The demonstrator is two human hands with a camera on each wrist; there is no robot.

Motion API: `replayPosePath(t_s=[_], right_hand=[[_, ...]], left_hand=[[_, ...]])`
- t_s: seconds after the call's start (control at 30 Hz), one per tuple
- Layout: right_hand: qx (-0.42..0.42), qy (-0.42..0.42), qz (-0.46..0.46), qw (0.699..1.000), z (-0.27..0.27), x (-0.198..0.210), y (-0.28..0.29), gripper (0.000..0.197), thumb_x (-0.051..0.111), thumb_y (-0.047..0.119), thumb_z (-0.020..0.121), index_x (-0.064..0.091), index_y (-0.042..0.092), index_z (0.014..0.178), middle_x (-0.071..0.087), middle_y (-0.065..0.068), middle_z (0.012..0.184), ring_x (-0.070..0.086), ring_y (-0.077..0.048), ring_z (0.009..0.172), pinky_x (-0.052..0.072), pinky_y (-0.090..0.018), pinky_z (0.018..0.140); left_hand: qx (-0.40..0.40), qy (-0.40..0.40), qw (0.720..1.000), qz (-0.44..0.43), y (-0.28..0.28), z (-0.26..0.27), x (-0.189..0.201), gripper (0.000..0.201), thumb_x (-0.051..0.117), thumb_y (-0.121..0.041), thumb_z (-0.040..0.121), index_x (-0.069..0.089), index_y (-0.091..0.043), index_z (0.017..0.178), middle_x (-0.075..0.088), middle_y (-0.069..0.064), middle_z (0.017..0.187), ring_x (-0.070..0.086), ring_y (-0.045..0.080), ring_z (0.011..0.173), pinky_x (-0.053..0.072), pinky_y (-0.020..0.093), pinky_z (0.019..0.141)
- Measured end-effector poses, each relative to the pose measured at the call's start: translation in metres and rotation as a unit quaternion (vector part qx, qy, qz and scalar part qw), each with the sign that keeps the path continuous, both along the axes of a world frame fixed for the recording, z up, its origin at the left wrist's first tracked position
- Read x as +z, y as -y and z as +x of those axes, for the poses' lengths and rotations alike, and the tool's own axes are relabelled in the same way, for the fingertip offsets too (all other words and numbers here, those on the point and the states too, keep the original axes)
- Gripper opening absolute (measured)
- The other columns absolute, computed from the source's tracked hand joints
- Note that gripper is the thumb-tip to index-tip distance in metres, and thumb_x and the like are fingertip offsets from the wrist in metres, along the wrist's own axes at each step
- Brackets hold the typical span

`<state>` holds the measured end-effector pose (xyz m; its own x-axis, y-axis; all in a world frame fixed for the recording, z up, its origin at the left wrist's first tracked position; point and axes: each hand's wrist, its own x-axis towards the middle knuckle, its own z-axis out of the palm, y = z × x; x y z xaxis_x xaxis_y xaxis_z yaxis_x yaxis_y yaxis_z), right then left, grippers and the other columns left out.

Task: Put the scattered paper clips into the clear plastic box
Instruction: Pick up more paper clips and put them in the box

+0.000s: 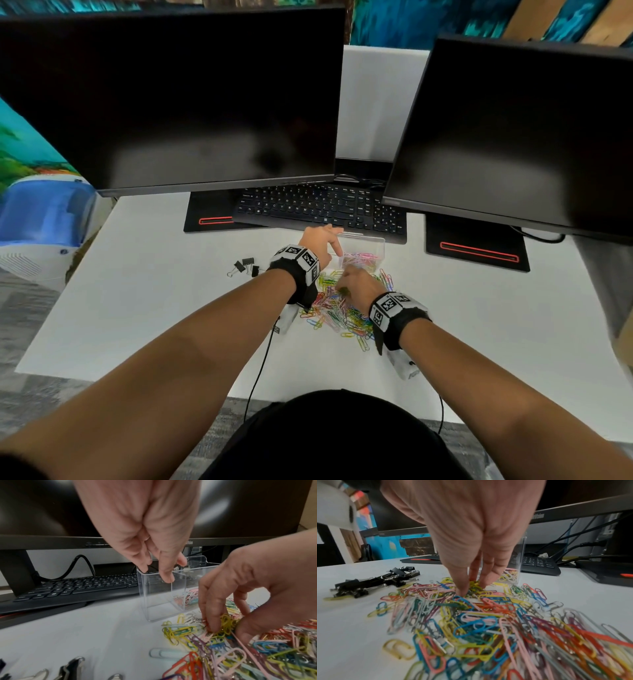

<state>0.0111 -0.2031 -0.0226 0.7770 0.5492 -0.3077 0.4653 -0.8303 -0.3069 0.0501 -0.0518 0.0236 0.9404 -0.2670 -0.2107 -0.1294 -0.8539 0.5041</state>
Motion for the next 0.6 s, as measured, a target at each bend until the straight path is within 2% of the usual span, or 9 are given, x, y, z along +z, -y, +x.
replayPosePath(t_s=[0.07,0.17,0.33,0.43,0.6], right_hand=[[-0.026,-0.005,0.010,1.000,0.001,0.001,0.000,0.024,0.058,-0.007,0.079,0.070,0.004,0.096,0.053,-0.016,0.119,0.059,-0.033,0.102,0.049,-0.031,0.078],[-0.054,-0.015,0.028,0.998,0.001,0.001,0.002,0.018,0.054,-0.011,0.074,0.066,0.002,0.079,0.054,-0.011,0.094,0.061,-0.031,0.090,0.043,-0.027,0.070],[-0.118,0.008,0.103,0.988,0.003,0.006,0.016,0.016,0.057,-0.006,0.076,0.069,0.006,0.075,0.070,-0.007,0.086,0.062,-0.021,0.081,0.052,-0.030,0.079],[-0.156,0.031,0.151,0.976,0.004,0.020,0.023,0.016,0.057,-0.003,0.078,0.066,0.009,0.074,0.069,-0.005,0.084,0.056,-0.014,0.072,0.048,-0.023,0.073],[-0.215,0.070,0.230,0.947,0.013,0.051,0.026,0.010,0.060,0.001,0.083,0.066,0.009,0.081,0.064,0.000,0.081,0.056,-0.014,0.070,0.047,-0.022,0.069]], left_hand=[[-0.001,-0.010,1.000,0.003,0.000,0.000,-0.001,0.031,0.057,0.009,0.080,0.074,-0.013,0.093,0.041,-0.004,0.148,0.026,0.010,0.143,0.012,0.029,0.119],[0.002,-0.015,1.000,0.004,-0.001,-0.001,-0.003,0.031,0.057,0.009,0.080,0.074,-0.015,0.091,0.040,-0.005,0.148,0.025,0.010,0.143,0.011,0.030,0.119],[0.006,-0.017,1.000,-0.002,-0.001,0.000,-0.005,0.029,0.060,0.008,0.080,0.074,-0.014,0.090,0.041,-0.004,0.148,0.026,0.010,0.143,0.012,0.034,0.120],[0.002,-0.018,1.000,-0.002,-0.001,-0.001,-0.004,0.029,0.059,0.009,0.079,0.074,-0.014,0.091,0.041,-0.004,0.148,0.025,0.011,0.143,0.010,0.035,0.120],[-0.010,-0.022,0.999,0.026,0.000,0.000,0.004,0.037,0.056,0.012,0.078,0.073,-0.015,0.098,0.039,-0.003,0.149,0.025,0.013,0.143,0.011,0.032,0.117]])
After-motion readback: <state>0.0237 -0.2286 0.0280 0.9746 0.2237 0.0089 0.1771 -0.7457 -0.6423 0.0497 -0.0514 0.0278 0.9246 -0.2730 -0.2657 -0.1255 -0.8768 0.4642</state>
